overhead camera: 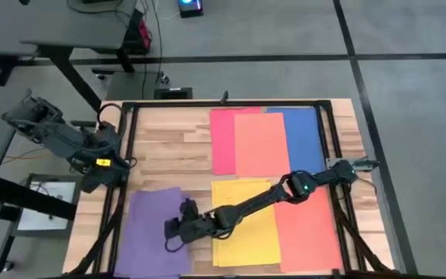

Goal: Organize paper
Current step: Stack the purple paper on top of the purple paper

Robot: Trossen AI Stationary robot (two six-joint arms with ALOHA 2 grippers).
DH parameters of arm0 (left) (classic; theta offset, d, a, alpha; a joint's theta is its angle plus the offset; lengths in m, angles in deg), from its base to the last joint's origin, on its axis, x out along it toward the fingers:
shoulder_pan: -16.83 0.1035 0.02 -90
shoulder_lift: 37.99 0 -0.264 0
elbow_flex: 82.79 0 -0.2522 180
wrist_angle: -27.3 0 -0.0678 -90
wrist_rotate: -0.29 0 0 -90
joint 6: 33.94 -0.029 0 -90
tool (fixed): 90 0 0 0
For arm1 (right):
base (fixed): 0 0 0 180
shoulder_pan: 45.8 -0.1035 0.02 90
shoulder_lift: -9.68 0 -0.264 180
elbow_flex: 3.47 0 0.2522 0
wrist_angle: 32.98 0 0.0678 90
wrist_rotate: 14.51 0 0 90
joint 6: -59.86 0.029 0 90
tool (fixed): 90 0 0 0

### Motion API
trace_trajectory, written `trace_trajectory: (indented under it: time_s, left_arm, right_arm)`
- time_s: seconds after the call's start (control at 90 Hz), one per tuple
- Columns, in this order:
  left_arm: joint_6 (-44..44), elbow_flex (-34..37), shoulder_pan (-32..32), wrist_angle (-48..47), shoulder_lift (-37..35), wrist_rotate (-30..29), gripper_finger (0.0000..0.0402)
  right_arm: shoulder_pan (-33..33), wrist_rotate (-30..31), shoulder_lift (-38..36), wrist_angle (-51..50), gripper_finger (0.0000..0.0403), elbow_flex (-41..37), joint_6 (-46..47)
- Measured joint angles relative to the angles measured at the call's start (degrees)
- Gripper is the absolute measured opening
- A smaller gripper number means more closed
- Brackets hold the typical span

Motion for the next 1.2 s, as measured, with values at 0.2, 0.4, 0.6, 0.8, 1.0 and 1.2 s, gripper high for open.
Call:
trace_trajectory:
  time_s: [0.2, 0.4, 0.6, 0.8, 1.0, 1.2]
  left_arm:
    - [0.0, 0.0, 0.0, 0.0, 0.3, 0.0, 0.0058]
    - [-0.4, 0.0, 0.0, 0.0, 0.7, 0.0, 0.0059]
    - [-0.6, 0.0, 0.0, 0.0, 1.1, 0.0, 0.0059]
    - [-1.3, 0.0, 0.0, 0.0, 1.3, 0.0, 0.0059]
    - [-1.5, 0.0, 0.0, 0.0, 1.4, 0.0, 0.0059]
    - [-1.5, 0.0, 0.0, 0.0, 1.4, 0.0, 0.0059]
  right_arm:
    - [-0.6, 0.2, 2.0, 1.6, 0.0097, -0.2, 6.4]
    - [-1.2, 8.7, 1.9, 2.2, 0.0097, -0.1, 13.8]
    - [-1.2, 14.1, 1.9, 2.6, 0.0097, -0.1, 19.0]
    - [-1.3, 9.6, 1.9, 4.9, 0.0097, -0.1, 10.9]
    - [-0.3, -8.3, 1.9, 1.5, 0.0097, -0.1, -5.4]
    - [2.0, -17.2, 1.7, -4.9, 0.0097, 1.3, -19.6]
